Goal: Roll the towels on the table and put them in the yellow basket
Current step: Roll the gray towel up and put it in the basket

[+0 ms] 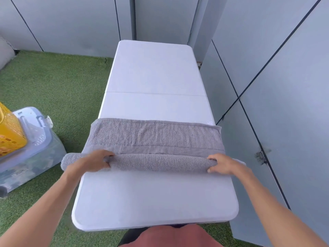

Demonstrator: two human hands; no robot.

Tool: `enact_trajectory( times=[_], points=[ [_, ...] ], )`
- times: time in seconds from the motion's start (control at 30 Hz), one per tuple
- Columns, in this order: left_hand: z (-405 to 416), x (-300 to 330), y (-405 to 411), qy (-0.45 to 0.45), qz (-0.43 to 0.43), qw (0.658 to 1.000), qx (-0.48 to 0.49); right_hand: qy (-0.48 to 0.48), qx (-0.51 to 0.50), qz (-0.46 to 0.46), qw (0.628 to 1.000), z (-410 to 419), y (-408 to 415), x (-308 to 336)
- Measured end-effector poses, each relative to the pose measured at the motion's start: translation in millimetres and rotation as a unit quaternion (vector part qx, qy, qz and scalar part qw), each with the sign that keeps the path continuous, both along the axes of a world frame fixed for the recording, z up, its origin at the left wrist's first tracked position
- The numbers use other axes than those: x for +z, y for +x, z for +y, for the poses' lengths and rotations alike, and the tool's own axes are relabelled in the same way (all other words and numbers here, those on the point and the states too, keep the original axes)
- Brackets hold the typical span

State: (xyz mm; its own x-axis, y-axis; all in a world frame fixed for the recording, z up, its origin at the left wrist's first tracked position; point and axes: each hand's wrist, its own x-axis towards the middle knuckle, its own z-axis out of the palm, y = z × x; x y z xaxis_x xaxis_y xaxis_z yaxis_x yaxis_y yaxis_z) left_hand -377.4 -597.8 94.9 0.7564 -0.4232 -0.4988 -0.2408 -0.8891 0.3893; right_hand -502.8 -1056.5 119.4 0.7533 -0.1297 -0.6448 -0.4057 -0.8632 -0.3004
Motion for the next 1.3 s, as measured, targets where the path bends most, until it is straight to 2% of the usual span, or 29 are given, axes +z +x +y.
enact_trajectory(
  times=[0.07,0.1,0.17,0.23,0.27,0.33,0.4,0.5,0.57,0.67,0.73,0.8,0.87,0.93,0.97,1.03,1.1,1.23,1.3],
  points=[
    [3.9,0.7,1.1,-0.043,-0.015,0.998,0.039,0.029,-0.056,-0.079,0.995,2.1,-2.3,-2.5],
    [4.4,-0.7,-2.3,-0.082,-0.059,0.992,0.071,0.020,-0.079,-0.150,0.985,4.6,-6.0,-6.4],
    [4.0,-6.6,-13.0,-0.133,-0.200,0.965,0.106,-0.068,-0.067,-0.251,0.963,13.0,-15.0,-17.3],
    [2.7,-15.8,-25.6,-0.101,-0.318,0.940,0.066,-0.174,-0.009,-0.229,0.958,24.3,-25.2,-25.5],
    [2.5,-22.1,-30.4,-0.086,-0.337,0.937,0.039,-0.198,0.021,-0.194,0.961,29.7,-29.3,-28.3],
    [3.0,-32.6,-34.6,-0.053,-0.318,0.947,-0.002,-0.213,0.044,-0.154,0.964,36.9,-33.2,-32.3],
    [4.3,-37.9,-31.5,-0.013,-0.292,0.956,-0.022,-0.214,0.026,-0.165,0.962,39.1,-30.3,-34.6],
    [-2.2,-35.3,-24.6,0.012,-0.293,0.956,-0.013,-0.207,0.011,-0.203,0.957,35.9,-18.7,-33.1],
    [-8.6,-25.6,-18.6,0.032,-0.278,0.960,-0.001,-0.186,0.021,-0.189,0.964,27.5,-12.1,-31.1],
    [-10.0,-7.9,-5.4,0.069,-0.142,0.987,-0.028,-0.087,0.028,-0.108,0.990,8.6,-6.4,-19.4],
    [-5.9,4.2,1.1,0.055,-0.024,0.997,-0.043,-0.027,0.028,-0.030,0.999,-1.1,-5.5,-9.2],
    [-0.3,7.1,4.2,0.021,0.028,0.999,-0.024,0.030,-0.007,-0.004,1.000,-6.6,-7.4,-5.0],
    [3.3,2.3,2.5,-0.051,-0.027,0.998,0.035,0.050,-0.051,-0.103,0.992,-6.2,-13.5,-8.1],
    [4.1,-6.4,-5.5,-0.113,-0.171,0.976,0.075,-0.009,-0.046,-0.247,0.968,0.0,-21.4,-16.4],
    [3.9,-11.3,-11.4,-0.115,-0.225,0.965,0.071,-0.048,-0.024,-0.276,0.960,4.7,-24.9,-20.1],
    [5.5,-24.3,-22.0,-0.087,-0.262,0.961,0.029,-0.112,0.020,-0.231,0.966,13.9,-31.4,-25.6],
    [7.7,-32.8,-26.6,-0.050,-0.260,0.964,-0.015,-0.154,0.041,-0.175,0.972,20.1,-35.0,-31.0],
    [-1.8,-24.3,-24.0,0.009,-0.273,0.962,0.003,-0.183,0.039,-0.218,0.958,23.6,-28.4,-35.2],
    [-9.4,-12.1,-21.3,0.053,-0.240,0.969,0.002,-0.155,0.045,-0.195,0.967,17.5,-21.1,-29.4]
  ],
)
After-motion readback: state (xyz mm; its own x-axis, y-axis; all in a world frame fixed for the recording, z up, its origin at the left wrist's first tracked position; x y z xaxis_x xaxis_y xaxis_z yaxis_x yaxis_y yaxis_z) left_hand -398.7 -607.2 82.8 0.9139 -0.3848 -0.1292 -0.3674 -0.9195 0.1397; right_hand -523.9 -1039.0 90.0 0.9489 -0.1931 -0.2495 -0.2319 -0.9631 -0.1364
